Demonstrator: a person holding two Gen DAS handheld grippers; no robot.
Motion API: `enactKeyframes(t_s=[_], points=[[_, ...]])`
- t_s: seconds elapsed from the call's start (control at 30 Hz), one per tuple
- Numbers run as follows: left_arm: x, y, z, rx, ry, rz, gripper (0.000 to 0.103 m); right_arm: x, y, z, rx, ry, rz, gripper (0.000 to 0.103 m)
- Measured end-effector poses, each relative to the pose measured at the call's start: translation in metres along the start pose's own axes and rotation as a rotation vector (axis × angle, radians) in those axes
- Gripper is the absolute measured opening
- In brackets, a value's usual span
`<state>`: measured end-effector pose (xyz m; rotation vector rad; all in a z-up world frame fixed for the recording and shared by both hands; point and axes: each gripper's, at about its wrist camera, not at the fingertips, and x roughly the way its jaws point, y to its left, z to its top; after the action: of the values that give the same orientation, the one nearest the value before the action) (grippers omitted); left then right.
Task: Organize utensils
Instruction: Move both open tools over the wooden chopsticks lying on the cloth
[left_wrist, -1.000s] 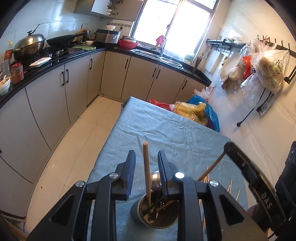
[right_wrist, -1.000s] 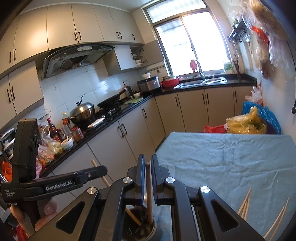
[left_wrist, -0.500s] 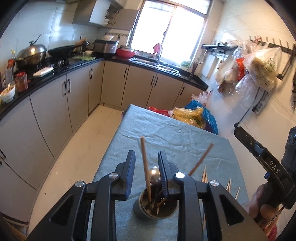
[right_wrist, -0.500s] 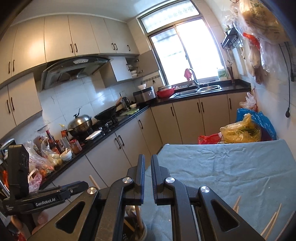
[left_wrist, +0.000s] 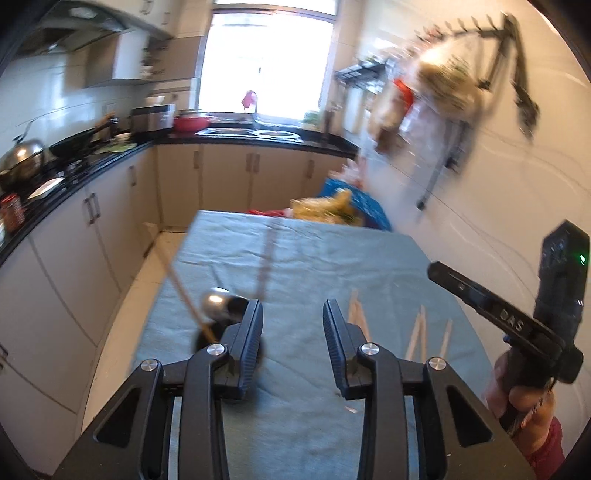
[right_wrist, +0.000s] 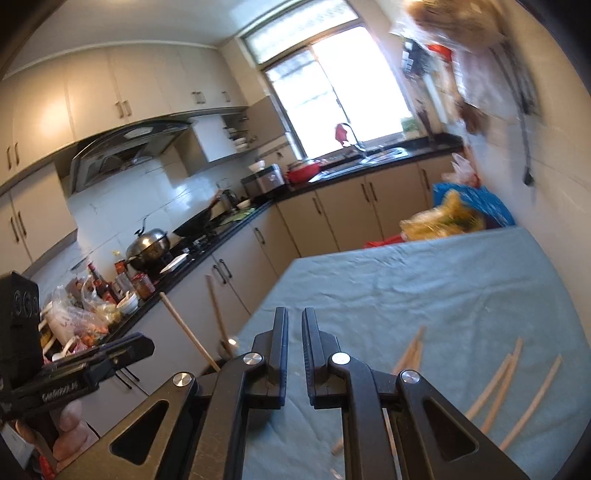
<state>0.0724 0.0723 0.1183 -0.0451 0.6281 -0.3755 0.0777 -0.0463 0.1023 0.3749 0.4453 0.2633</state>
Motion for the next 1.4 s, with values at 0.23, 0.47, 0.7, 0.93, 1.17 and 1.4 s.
enactKeyframes(t_s=[0.23,0.47,0.7,0.93,1.17,1.4], points=[[0.043,-0.056,-0.017,0.083,0.131,-0.045,0.033,-0.036,-0.069,-0.015,0.132,0.004,-0.069,0.016],[0.103,-0.092,-0.031,0.116,0.297,-0.056,0.033,-0.063,-0.141,-0.030,0.282,0.010,-0.155,0.017],[0.169,-0.113,-0.028,0.134,0.418,-0.044,0.033,-0.084,-0.192,-0.049,0.384,0.019,-0.194,0.022],[0.246,-0.124,-0.009,0.150,0.492,0.003,0.033,-0.090,-0.220,-0.058,0.432,0.032,-0.213,0.024],[0.325,-0.126,0.011,0.127,0.571,0.054,0.033,-0.091,-0.236,-0.062,0.452,0.066,-0.239,0.025],[0.372,-0.123,0.009,0.136,0.618,0.077,0.033,-0.086,-0.251,-0.060,0.463,0.112,-0.282,0.027]])
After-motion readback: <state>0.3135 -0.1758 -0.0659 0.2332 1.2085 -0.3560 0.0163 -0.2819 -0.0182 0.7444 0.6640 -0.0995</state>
